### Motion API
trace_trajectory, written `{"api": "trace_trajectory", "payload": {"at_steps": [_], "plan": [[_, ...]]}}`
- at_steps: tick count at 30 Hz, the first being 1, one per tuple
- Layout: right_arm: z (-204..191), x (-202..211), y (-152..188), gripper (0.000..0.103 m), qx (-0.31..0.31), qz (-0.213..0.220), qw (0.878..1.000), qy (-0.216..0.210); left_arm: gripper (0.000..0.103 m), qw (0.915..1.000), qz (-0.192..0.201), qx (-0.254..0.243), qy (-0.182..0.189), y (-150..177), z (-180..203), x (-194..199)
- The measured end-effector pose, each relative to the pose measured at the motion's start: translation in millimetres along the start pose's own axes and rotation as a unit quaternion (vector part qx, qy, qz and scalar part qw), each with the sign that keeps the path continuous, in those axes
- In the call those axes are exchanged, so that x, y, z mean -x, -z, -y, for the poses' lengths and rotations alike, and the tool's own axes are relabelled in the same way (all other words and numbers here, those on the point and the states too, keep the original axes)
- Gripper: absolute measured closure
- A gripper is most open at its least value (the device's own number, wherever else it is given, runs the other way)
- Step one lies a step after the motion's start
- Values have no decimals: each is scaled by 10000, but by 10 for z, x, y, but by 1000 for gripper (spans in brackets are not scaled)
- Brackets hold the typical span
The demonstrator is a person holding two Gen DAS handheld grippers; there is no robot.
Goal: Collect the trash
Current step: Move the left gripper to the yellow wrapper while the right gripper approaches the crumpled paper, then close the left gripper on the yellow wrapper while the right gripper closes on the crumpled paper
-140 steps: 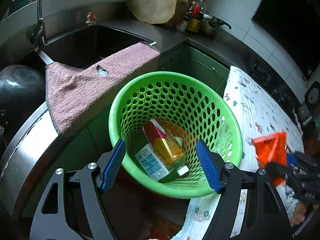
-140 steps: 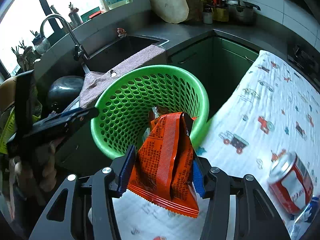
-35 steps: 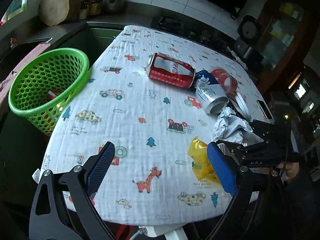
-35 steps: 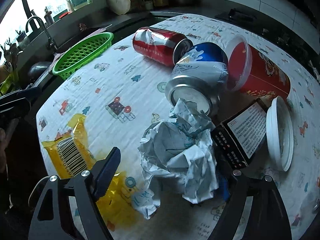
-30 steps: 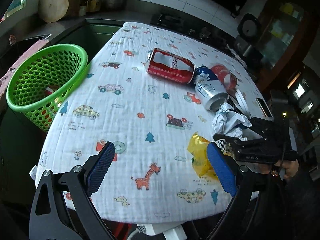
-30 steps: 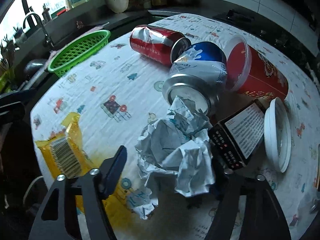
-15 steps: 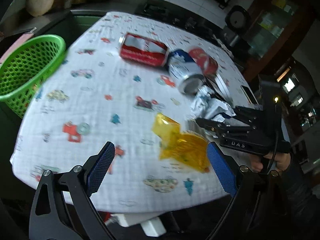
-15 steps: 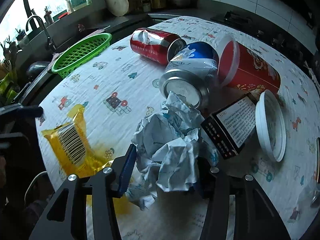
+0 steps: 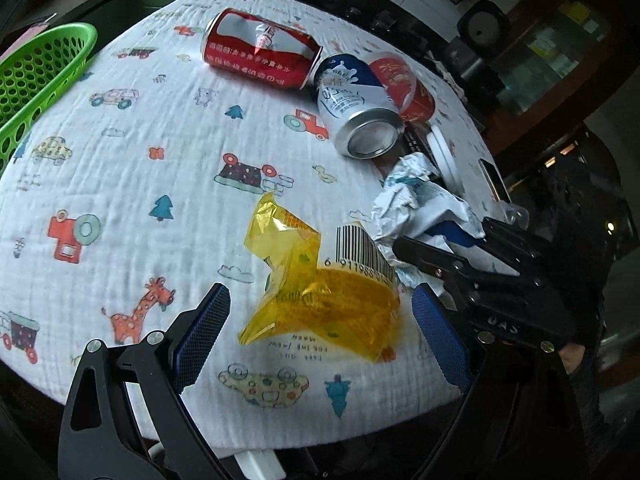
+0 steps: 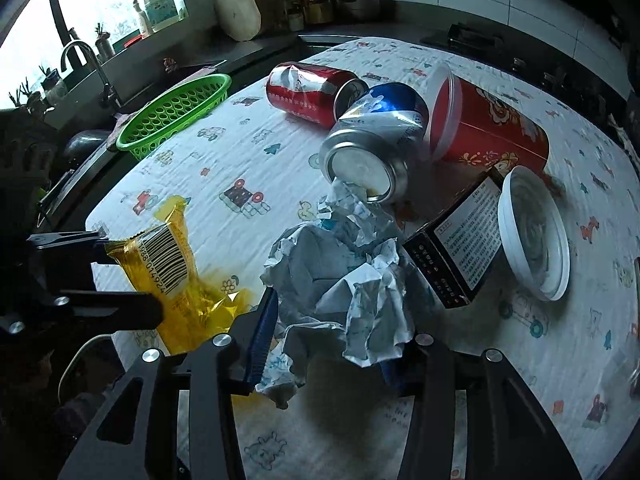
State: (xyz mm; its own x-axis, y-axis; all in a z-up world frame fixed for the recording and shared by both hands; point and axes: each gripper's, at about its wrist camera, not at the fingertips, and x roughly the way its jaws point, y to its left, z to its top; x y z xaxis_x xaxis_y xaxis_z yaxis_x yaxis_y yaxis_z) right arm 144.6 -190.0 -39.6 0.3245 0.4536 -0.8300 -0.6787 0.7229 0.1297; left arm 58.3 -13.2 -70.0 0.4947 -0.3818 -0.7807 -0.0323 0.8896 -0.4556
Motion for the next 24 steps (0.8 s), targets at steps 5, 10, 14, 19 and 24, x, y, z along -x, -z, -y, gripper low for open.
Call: {"api": "trace_trajectory", "payload": {"at_steps": [5, 10, 14, 19, 24], "plan": [[17, -37, -5, 57, -29, -12, 10000, -39, 25, 10000, -24, 14, 40, -26, 0, -70], [0, -73, -24, 53, 0, -16, 10000, -36, 37, 9999, 20, -32, 145, -35, 7, -73], [-37, -115, -41, 52, 64, -18, 10000, 32, 43, 9997, 83, -76, 207, -39, 8, -49], [-95, -176, -51, 54, 204, -21, 9995, 228, 48, 9994, 104, -146, 295, -21, -22, -14], [-147, -175, -78, 59, 301, -11, 9990, 335, 49, 9991, 196, -183, 337, -18, -93, 76]]}}
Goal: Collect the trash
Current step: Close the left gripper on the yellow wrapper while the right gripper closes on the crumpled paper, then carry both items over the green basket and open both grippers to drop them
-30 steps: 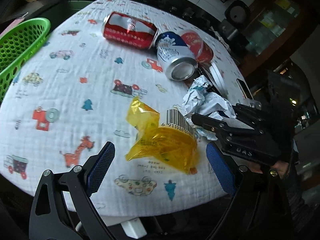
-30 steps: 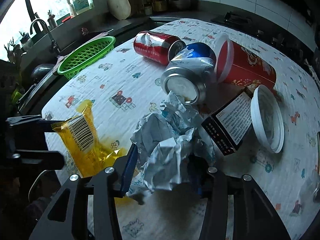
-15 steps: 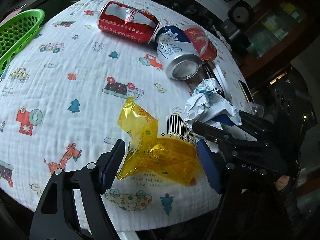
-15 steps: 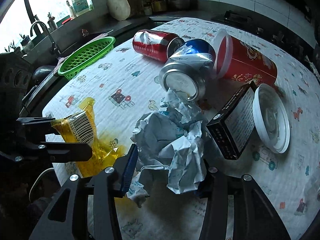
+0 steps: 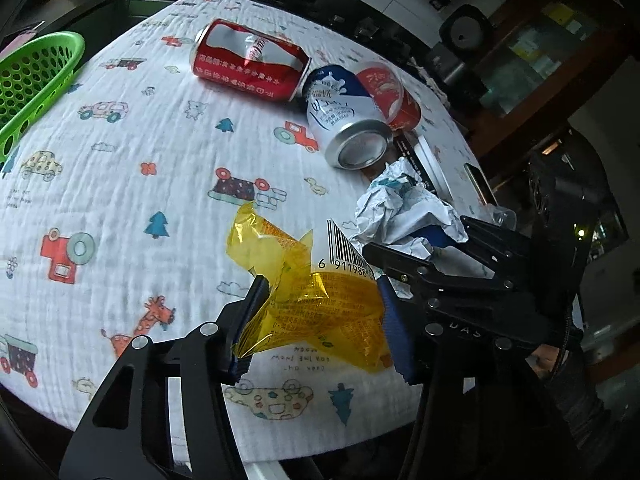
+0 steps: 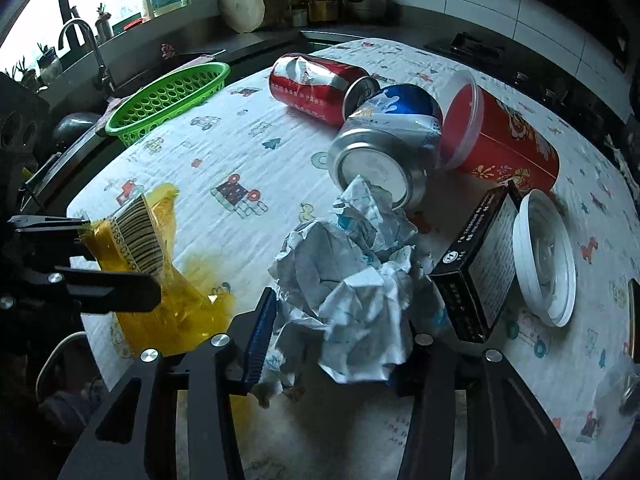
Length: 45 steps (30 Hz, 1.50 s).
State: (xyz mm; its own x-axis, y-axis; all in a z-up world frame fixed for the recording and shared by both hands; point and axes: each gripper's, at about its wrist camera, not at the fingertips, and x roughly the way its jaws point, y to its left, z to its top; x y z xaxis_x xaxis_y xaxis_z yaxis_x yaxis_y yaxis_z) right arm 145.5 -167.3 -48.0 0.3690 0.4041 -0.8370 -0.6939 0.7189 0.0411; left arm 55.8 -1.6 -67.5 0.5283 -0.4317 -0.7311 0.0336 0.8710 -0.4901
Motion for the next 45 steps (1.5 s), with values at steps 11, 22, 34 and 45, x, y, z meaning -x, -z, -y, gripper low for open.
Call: {"api": "trace_trajectory", "payload": {"at_steps": [11, 22, 34, 45], "plan": [[-160, 123, -133, 63, 18, 118, 9997, -197, 50, 9992, 396, 1, 15, -74, -228, 335], [-420, 109, -434, 66, 161, 218, 9989, -382, 50, 9964, 816, -43, -226, -166, -471, 639], [-754, 15, -947, 66, 289, 345, 9968, -666, 50, 9874, 1394, -182, -723, -339, -858, 1079], [-1197, -217, -1493, 66, 468, 386, 9930, -1016, 50, 9764, 1816, 30, -1173, -579, -1427, 1456]]}}
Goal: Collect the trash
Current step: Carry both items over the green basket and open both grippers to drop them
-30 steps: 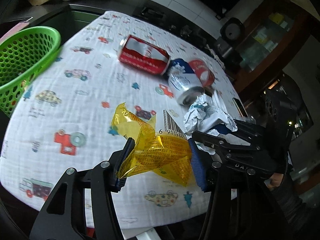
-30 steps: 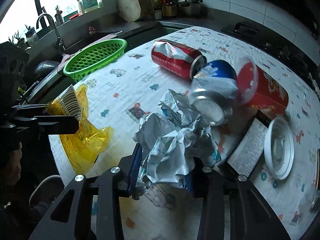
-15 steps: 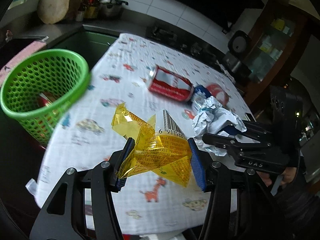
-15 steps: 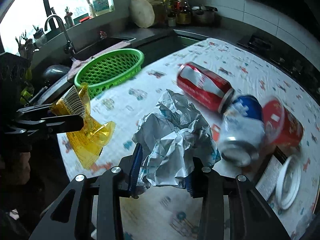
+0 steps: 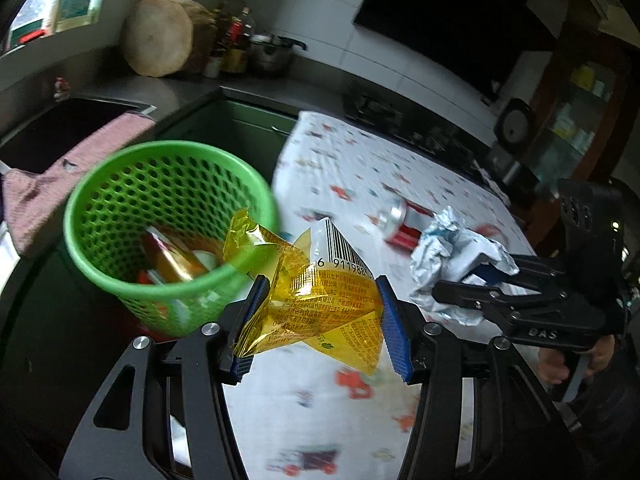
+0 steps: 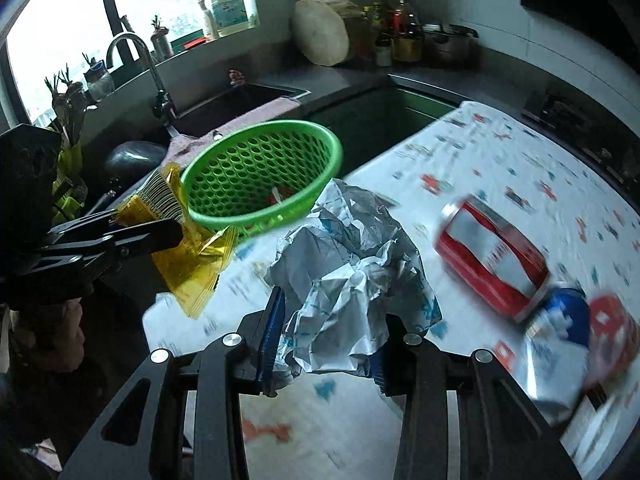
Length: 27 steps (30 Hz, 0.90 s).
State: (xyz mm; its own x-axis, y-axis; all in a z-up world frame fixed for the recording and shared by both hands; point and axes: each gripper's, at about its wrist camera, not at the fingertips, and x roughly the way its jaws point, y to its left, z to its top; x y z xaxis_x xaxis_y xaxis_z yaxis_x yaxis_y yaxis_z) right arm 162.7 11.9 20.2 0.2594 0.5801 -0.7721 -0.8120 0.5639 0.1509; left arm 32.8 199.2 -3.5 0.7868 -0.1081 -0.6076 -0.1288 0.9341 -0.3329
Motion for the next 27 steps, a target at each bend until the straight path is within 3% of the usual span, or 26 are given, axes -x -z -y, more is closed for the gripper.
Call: {"api": "trace_trajectory", "payload": {"at_steps": [13, 22, 27], "plan": [[-266, -492, -602, 66, 153, 34, 9992, -357, 50, 9960, 218, 137, -854, -477, -695, -216], [-331, -799, -899, 66, 131, 2, 9987, -491, 50, 9931, 107, 306, -1130, -613, -979, -476], [-363, -924, -987, 66, 117, -34, 9984, -547, 47, 9905, -59, 637, -1221, -574, -1190, -559]]}}
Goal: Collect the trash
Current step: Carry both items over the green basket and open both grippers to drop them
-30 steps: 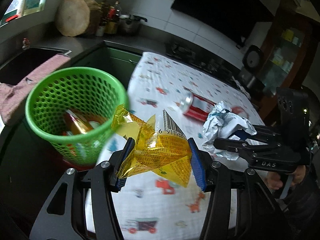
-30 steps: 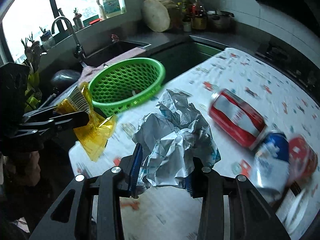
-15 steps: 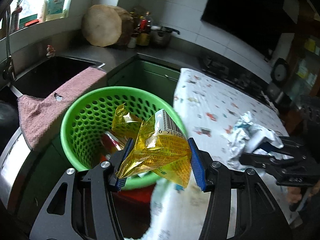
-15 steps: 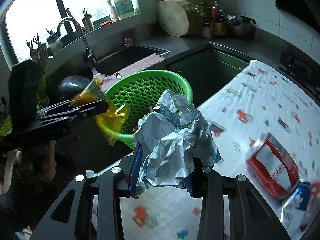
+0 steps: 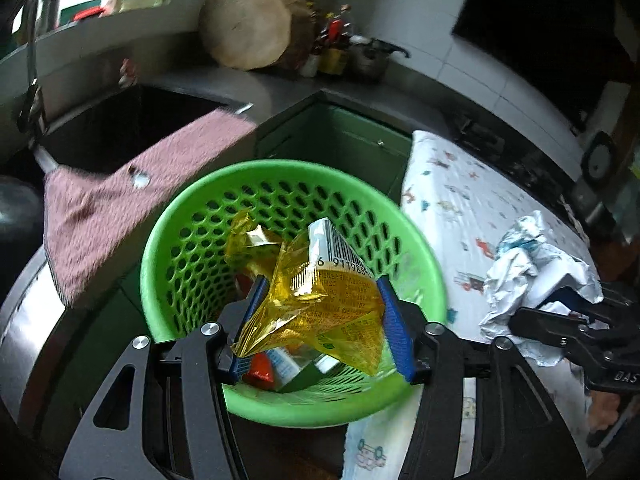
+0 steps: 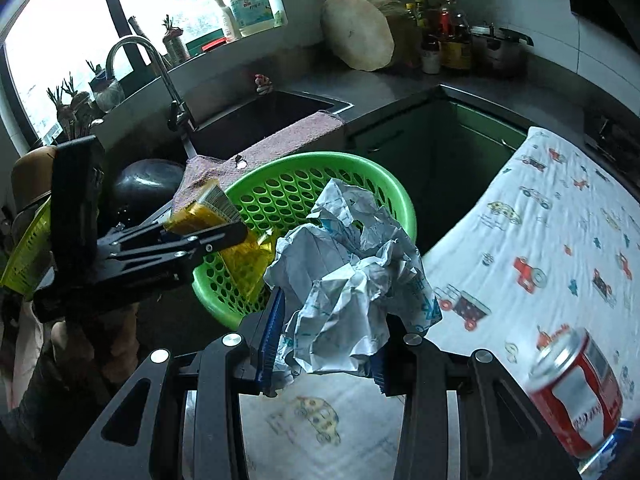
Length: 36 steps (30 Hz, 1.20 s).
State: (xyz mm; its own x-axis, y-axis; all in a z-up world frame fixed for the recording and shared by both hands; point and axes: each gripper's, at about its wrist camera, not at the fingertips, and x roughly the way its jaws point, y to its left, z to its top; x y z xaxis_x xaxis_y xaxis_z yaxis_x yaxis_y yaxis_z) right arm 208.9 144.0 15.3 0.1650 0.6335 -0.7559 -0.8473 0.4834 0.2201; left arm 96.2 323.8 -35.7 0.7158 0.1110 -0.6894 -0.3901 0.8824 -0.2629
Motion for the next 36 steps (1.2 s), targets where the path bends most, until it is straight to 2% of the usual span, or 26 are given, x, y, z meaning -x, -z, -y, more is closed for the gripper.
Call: {"api": "trace_trajectory", "payload": {"at_steps": [4, 6, 20, 23, 25, 29, 31, 36], "plan": [[-22, -92, -66, 66, -2, -21, 10000, -41, 44, 9997, -63, 212, -97, 14, -149, -36], [-20, -132, -95, 66, -44, -29, 10000, -84, 35, 9993, -99, 342, -132, 24, -222, -34], [-56, -500, -165, 65, -365, -256, 9980, -447, 29, 9967, -10, 798, -147, 89, -492, 160], [-76, -536, -147, 58, -365, -293, 9977, -480, 28, 9965, 26, 830, -134, 104, -496, 224], [-86, -544, -146, 48, -363, -256, 9979, -470, 27, 9964, 69, 836, -123, 105, -477, 274], [-101, -526, -141, 47, -358, -206, 9979, -503, 25, 9966, 125, 800, -139, 116, -421, 355], [-110, -499, -136, 42, -326, -173, 9981, -487, 25, 9967, 147, 783, -143, 118, -386, 395], [-99, -341, -99, 38, -306, -69, 9985, -443, 23, 9971, 194, 720, -142, 133, -292, 500]]}}
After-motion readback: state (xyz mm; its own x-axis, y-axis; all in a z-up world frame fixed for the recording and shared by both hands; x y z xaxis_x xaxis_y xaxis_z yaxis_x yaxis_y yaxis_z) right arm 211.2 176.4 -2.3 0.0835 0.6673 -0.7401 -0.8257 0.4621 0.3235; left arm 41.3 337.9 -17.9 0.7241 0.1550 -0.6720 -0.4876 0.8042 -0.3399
